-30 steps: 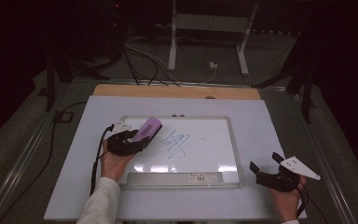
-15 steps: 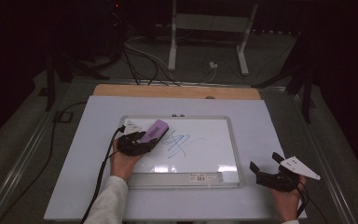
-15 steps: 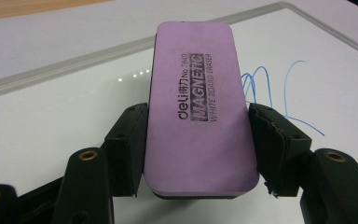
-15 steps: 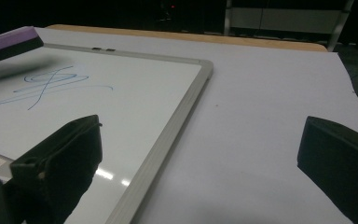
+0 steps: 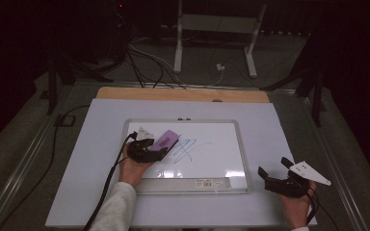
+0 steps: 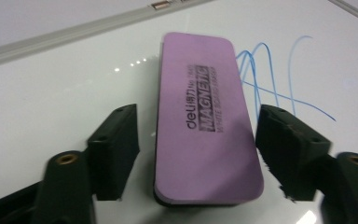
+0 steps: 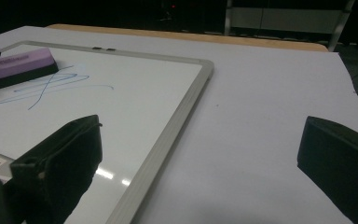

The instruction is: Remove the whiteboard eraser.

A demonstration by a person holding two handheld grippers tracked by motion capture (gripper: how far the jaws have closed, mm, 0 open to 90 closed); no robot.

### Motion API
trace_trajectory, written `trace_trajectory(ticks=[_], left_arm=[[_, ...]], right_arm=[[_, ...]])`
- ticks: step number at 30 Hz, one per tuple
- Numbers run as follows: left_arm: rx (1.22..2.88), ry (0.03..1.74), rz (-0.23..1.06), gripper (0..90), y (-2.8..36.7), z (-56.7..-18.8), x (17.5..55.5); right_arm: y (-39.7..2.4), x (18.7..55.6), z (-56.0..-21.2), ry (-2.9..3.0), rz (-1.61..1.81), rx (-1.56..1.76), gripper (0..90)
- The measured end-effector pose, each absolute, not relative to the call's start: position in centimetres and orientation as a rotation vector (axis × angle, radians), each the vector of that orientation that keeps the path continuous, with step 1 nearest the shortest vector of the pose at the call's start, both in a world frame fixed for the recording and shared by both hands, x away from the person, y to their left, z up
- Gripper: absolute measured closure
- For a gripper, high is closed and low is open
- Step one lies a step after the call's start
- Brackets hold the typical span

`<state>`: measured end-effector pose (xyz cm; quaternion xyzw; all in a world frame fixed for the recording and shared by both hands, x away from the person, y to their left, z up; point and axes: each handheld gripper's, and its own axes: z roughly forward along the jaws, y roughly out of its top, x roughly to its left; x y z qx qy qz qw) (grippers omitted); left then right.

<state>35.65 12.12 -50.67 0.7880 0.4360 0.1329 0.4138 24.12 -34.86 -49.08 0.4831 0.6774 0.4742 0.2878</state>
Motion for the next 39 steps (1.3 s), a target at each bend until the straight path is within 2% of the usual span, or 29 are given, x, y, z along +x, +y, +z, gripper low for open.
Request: trace_trajectory(ticks=[4, 10, 12, 18, 29, 39], left_arm=[[1.982, 1.106, 0.329, 25.3, 11.6, -50.4, 36.1], [2.000, 1.110, 0.317, 25.6, 10.5, -50.4, 36.9], [2.010, 1.111, 0.309, 27.1, 10.3, -50.5, 37.2], [2.049, 1.123, 0.328, 40.8, 10.0, -50.9, 37.4], [2.061, 1.135, 0.334, 41.6, 9.9, -50.7, 37.5], [2.049, 1.211, 0.382, 41.6, 10.8, -50.6, 38.4]], right_arm=[[-34.8, 24.1, -49.1, 1.812, 1.264, 1.288, 0.3], [-34.8, 24.2, -49.1, 1.817, 1.265, 1.289, 0.3], [-34.8, 24.2, -49.1, 1.817, 1.266, 1.288, 0.3], [-34.9, 24.3, -49.2, 1.823, 1.263, 1.288, 0.3], [-34.8, 24.3, -49.2, 1.827, 1.263, 1.288, 0.3], [-34.9, 24.3, -49.2, 1.825, 1.263, 1.290, 0.3]])
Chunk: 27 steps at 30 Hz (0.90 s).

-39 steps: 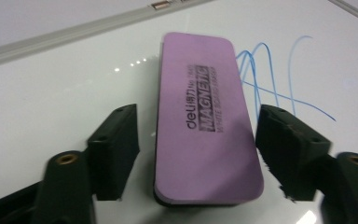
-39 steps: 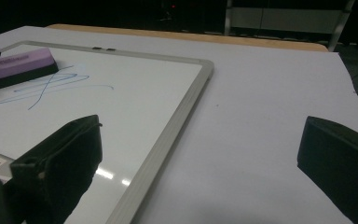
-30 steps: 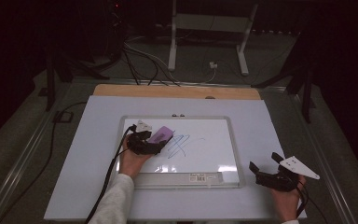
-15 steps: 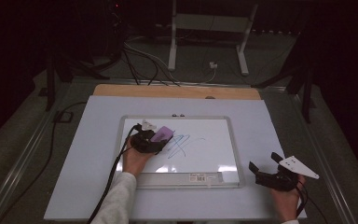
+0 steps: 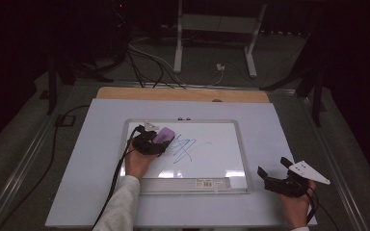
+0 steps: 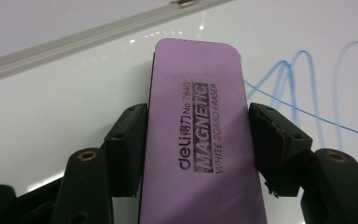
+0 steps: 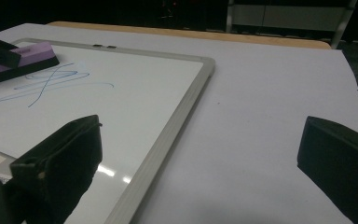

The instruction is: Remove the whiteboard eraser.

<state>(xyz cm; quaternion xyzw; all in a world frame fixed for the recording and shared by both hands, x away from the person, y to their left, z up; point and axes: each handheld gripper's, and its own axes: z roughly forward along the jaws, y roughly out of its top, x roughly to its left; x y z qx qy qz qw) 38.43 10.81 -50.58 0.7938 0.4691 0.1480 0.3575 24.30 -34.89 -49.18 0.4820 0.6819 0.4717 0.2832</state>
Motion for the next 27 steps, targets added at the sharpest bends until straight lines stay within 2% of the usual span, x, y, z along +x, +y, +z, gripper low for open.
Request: trace_trajectory(ticks=[10, 22, 27], left_arm=[[2.025, 1.265, 0.399, 41.7, 11.1, -50.6, 39.1], [2.093, 1.144, 0.385, 41.7, 7.4, -50.5, 37.6], [2.103, 1.147, 0.417, 41.7, 7.2, -50.4, 37.9]], right_arm=[[-34.8, 24.3, -49.2, 1.827, 1.262, 1.291, 0.3], [-34.7, 24.4, -49.2, 1.829, 1.261, 1.285, 0.3], [-34.8, 24.3, -49.2, 1.828, 1.260, 1.287, 0.3]])
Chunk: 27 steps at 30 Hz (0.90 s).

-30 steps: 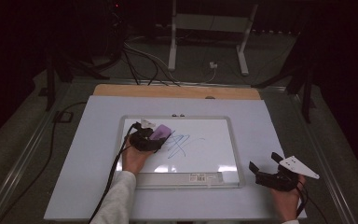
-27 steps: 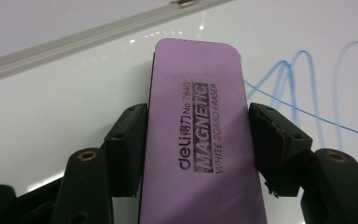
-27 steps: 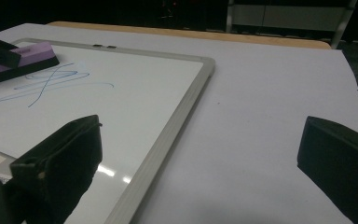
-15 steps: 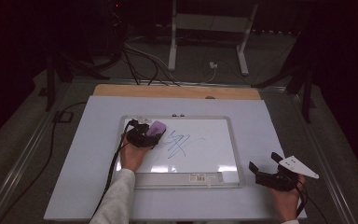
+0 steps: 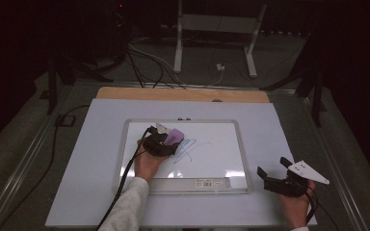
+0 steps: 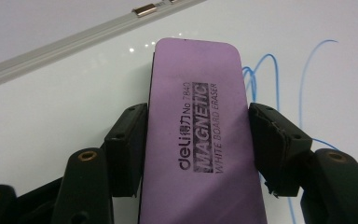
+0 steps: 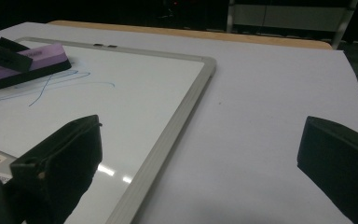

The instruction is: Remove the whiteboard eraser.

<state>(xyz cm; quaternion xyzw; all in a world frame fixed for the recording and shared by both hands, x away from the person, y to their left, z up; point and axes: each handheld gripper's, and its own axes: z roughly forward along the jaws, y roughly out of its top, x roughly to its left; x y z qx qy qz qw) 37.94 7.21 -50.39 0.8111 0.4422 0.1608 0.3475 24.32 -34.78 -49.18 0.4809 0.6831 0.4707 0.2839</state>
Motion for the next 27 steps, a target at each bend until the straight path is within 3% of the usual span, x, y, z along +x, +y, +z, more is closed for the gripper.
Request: trace_trajectory(ticks=[13, 27], left_arm=[[2.050, 1.301, 0.454, 41.8, 9.0, -50.3, 40.1], [2.097, 1.186, 0.387, 41.8, 5.4, -50.3, 39.0]], right_arm=[[-34.8, 24.3, -49.2, 1.826, 1.259, 1.291, 0.3], [-34.7, 24.4, -49.2, 1.829, 1.258, 1.285, 0.3]])
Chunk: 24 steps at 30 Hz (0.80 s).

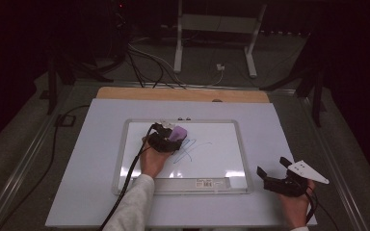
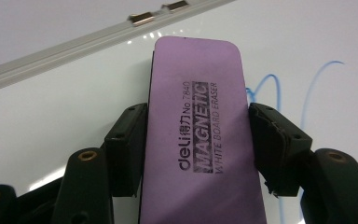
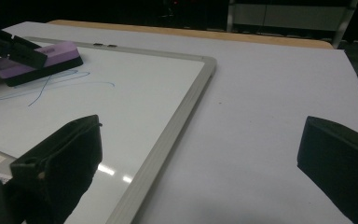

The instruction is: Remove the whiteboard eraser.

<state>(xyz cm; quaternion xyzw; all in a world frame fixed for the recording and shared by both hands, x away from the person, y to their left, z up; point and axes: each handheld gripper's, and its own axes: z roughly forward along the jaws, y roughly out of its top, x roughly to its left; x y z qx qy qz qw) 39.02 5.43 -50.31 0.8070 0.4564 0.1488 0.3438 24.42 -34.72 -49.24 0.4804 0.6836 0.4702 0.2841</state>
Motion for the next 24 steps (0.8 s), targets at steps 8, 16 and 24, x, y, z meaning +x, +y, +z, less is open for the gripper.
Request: trace_trajectory(ticks=[8, 16, 24], left_arm=[[2.091, 1.235, 0.413, 41.8, 6.2, -50.2, 39.9], [2.096, 1.259, 0.477, 41.8, 6.4, -50.1, 40.3], [2.094, 1.302, 0.501, 41.8, 6.8, -50.0, 40.6]], right_arm=[[-34.8, 24.4, -49.2, 1.827, 1.260, 1.289, 0.3], [-35.0, 24.4, -49.2, 1.820, 1.262, 1.292, 0.3], [-35.0, 24.4, -49.2, 1.818, 1.263, 1.295, 0.3]])
